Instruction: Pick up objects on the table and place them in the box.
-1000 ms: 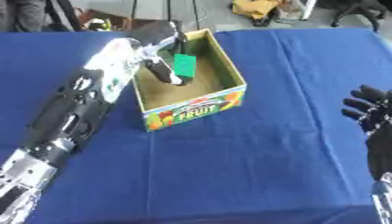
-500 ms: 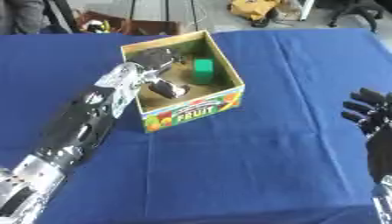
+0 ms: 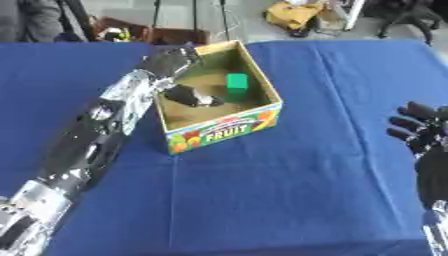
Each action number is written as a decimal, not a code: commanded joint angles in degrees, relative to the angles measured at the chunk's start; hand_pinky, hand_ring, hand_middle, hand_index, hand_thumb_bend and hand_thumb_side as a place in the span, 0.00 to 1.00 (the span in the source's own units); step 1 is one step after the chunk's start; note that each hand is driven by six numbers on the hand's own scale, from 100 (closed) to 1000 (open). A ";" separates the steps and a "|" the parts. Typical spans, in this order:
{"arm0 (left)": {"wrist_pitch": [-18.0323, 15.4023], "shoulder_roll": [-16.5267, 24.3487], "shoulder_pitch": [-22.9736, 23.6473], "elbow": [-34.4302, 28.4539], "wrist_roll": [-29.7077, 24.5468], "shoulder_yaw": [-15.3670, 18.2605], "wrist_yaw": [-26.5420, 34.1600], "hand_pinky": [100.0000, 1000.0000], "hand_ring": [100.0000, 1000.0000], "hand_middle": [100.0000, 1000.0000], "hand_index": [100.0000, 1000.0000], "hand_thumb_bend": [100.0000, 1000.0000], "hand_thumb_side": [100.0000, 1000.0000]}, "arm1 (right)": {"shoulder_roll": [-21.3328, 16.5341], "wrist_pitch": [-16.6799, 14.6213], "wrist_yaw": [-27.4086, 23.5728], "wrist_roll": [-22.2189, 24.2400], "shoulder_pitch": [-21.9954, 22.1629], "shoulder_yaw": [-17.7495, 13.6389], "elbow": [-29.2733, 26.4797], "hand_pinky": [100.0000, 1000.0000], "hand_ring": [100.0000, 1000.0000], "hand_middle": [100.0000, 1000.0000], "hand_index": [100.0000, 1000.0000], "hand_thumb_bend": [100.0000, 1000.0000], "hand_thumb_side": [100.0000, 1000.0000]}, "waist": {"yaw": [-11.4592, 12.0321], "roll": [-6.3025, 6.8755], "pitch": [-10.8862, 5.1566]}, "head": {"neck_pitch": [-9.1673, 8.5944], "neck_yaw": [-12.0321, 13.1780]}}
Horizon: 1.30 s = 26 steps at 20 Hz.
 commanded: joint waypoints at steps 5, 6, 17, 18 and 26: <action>-2.41 5.17 5.90 -12.00 6.96 1.11 6.85 0.72 0.69 0.63 0.70 0.65 0.84 | -1.19 -0.25 0.23 -0.56 0.27 -0.96 -0.46 0.72 0.73 0.70 0.80 0.00 1.00 | 2.02 -0.39 -1.54 | 0.53 -0.68; -2.06 5.56 7.23 -13.53 7.86 0.82 7.79 0.71 0.67 0.61 0.68 0.64 0.84 | -1.24 -0.26 0.24 -0.59 0.32 -0.99 -0.46 0.72 0.73 0.70 0.80 0.00 1.00 | 2.23 -0.42 -1.58 | 0.58 -0.76; 5.14 6.41 21.31 -29.11 6.46 1.19 17.37 0.66 0.62 0.57 0.64 0.59 0.86 | -1.61 -0.36 0.42 -0.92 0.76 -1.35 -0.38 0.72 0.73 0.70 0.80 0.00 1.00 | 4.84 -0.30 -1.92 | 1.28 -2.46; 5.93 6.55 22.71 -30.53 5.88 1.31 18.25 0.66 0.61 0.56 0.63 0.58 0.87 | -1.66 -0.37 0.43 -0.93 0.77 -1.37 -0.39 0.72 0.73 0.70 0.80 0.00 1.00 | 4.94 -0.23 -1.95 | 1.30 -2.62; 12.91 6.73 30.60 -40.78 2.42 2.11 25.33 0.63 0.59 0.55 0.62 0.57 0.90 | -1.78 -0.38 0.46 -1.12 0.89 -1.51 -0.40 0.72 0.73 0.70 0.80 0.00 1.00 | 5.13 -0.08 -2.05 | 1.09 -3.13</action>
